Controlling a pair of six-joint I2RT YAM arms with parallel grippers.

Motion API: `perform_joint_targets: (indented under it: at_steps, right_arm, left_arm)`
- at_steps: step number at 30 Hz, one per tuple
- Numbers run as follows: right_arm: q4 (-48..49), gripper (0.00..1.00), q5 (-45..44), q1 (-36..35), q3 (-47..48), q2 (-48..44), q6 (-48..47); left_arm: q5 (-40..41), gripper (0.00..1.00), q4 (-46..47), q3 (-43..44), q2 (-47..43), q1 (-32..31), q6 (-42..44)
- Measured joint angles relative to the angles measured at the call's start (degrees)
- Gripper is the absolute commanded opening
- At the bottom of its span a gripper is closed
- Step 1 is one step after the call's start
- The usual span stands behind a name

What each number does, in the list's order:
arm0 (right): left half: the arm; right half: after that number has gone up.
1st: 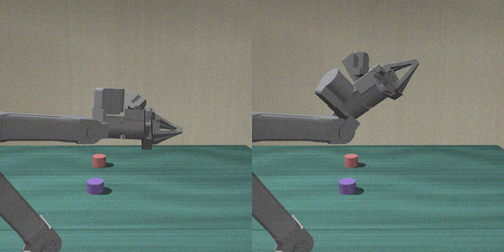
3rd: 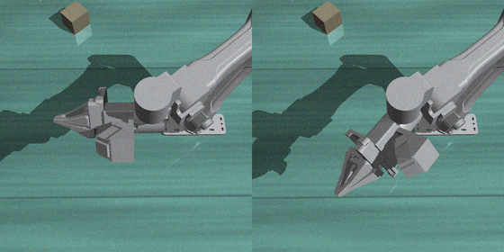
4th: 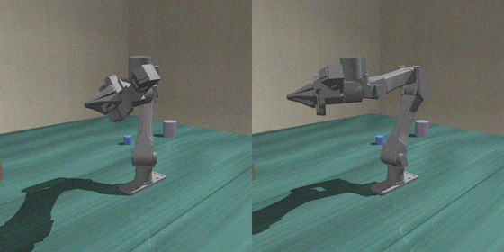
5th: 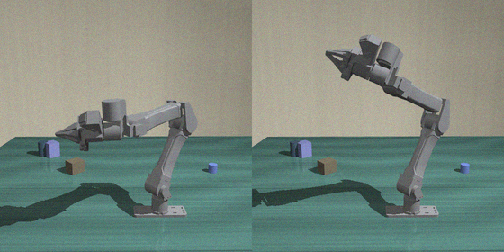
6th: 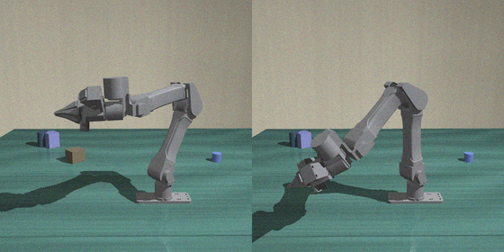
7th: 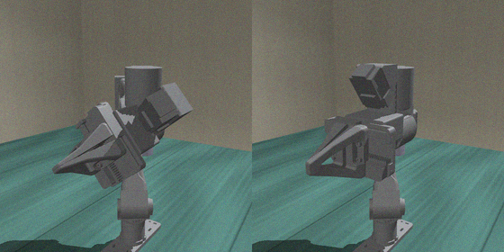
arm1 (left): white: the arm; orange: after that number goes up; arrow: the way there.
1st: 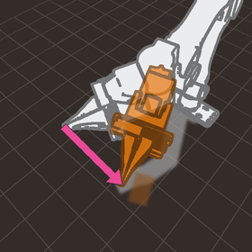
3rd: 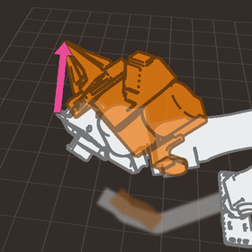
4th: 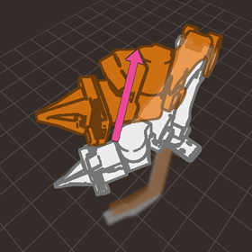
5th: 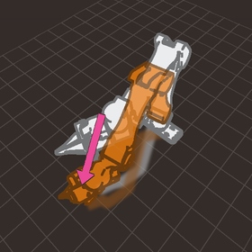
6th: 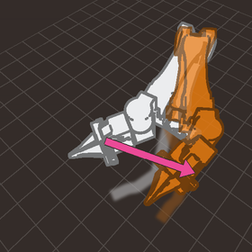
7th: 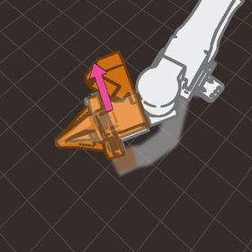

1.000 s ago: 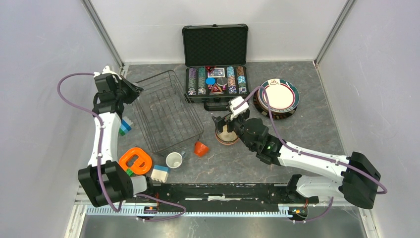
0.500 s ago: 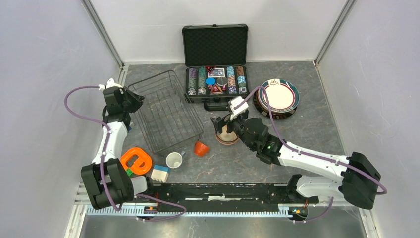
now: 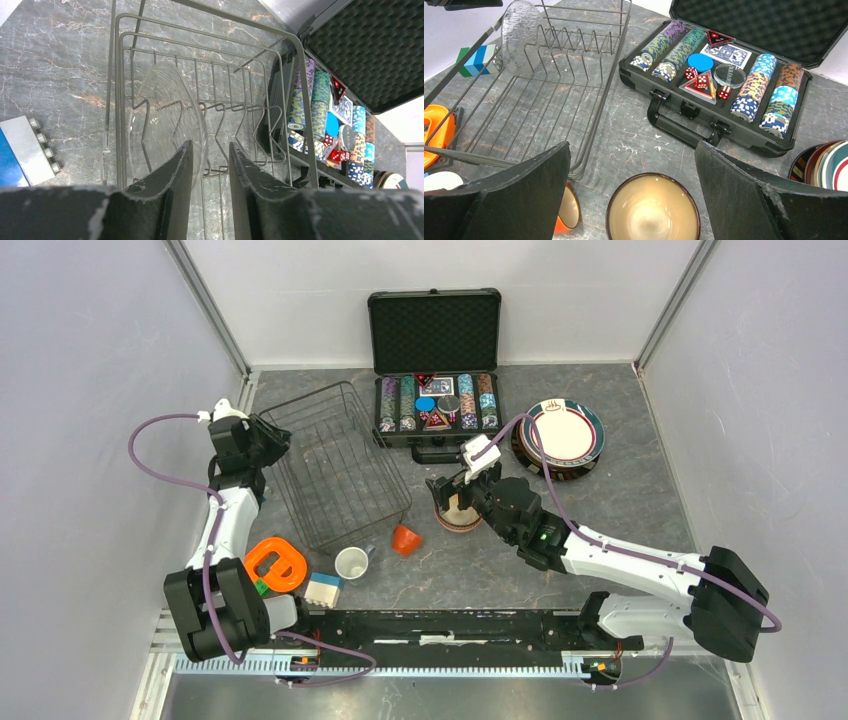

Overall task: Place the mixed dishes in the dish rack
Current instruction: Insert the plate into the dish rack.

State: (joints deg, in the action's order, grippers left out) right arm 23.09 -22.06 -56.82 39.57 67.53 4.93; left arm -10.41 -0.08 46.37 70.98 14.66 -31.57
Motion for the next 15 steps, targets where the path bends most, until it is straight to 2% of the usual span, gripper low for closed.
perform_joint_targets:
  at_steps: [3,7,11,15]
  right_arm:
    - [-0.2,0.98,0.1,0.1,0.0,0.0,0.0]
    - [-0.3,0.98,0.1,0.3,0.0,0.0,0.0]
    - [-0.9,0.98,0.0,0.5,0.0,0.0,0.0]
    - [-1.8,0.98,-0.6,1.1,0.0,0.0,0.3]
  left_arm:
    - [0.1,0.38,-0.9,0.0,0.0,0.0,0.3]
    - [0.1,0.42,-1.7,0.0,0.0,0.0,0.4]
    - [0.4,0.54,-3.0,0.0,-0.1,0.0,0.7]
    - [1.3,0.71,-5.7,0.1,-1.9,0.0,1.1]
